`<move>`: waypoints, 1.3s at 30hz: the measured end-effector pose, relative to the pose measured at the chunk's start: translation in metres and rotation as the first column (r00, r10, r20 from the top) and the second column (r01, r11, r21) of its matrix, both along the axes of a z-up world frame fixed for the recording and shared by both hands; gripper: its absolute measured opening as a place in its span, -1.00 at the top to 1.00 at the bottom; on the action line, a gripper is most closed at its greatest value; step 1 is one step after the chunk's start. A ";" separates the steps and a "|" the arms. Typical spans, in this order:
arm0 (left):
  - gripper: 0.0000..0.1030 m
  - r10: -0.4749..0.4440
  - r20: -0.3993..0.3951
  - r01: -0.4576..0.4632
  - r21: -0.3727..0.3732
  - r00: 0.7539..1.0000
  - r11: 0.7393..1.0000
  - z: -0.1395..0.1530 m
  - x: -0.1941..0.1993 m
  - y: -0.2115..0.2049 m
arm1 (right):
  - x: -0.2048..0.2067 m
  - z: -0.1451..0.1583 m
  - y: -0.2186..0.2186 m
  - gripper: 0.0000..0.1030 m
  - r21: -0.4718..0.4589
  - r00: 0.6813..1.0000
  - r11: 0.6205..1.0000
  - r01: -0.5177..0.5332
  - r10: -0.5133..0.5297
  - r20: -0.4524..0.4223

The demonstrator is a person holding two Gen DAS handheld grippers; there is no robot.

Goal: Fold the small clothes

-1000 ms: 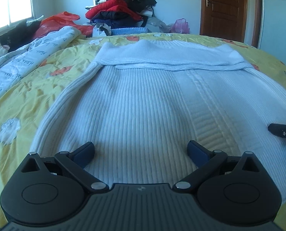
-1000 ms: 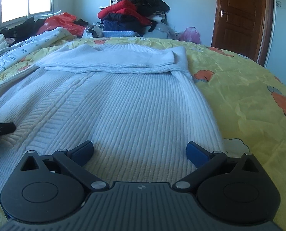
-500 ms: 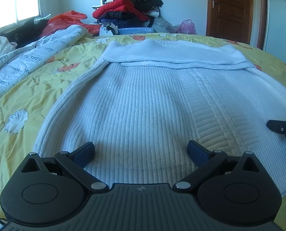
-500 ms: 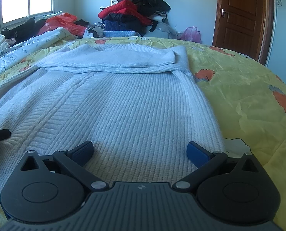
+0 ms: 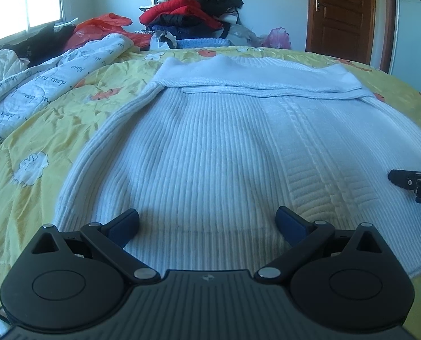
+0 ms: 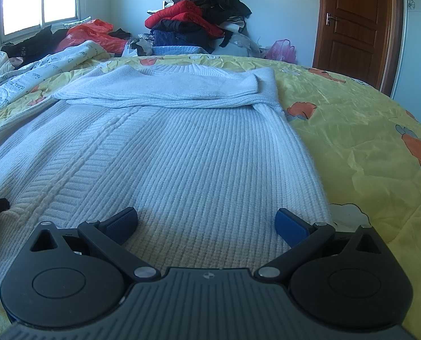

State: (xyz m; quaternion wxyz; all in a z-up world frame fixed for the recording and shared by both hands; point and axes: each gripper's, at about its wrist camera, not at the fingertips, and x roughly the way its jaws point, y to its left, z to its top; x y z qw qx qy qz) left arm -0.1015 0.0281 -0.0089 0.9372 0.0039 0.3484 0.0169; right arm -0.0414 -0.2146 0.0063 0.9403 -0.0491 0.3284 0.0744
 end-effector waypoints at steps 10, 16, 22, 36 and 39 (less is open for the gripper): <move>-1.00 0.003 -0.008 -0.003 -0.016 1.000 1.000 0.000 -0.014 0.002 | 0.000 0.000 0.000 -0.98 0.000 1.000 1.000 0.000 0.000 0.000; -1.00 -0.003 -0.017 0.003 -0.015 1.000 1.000 0.002 -0.015 0.003 | -0.004 0.001 0.001 -0.97 -0.011 1.000 1.000 0.007 -0.007 0.001; -1.00 -0.011 -0.014 0.011 -0.010 1.000 1.000 0.000 -0.019 0.002 | -0.013 0.001 -0.002 -0.97 0.001 1.000 1.000 0.005 -0.005 0.002; -1.00 -0.012 -0.017 0.012 -0.012 1.000 1.000 0.001 -0.021 0.002 | -0.014 0.001 0.000 -0.98 -0.002 1.000 1.000 0.006 -0.006 0.003; -1.00 -0.013 -0.017 0.012 -0.013 1.000 1.000 0.001 -0.021 0.003 | -0.014 0.001 -0.001 -0.98 -0.002 1.000 1.000 0.006 -0.006 0.003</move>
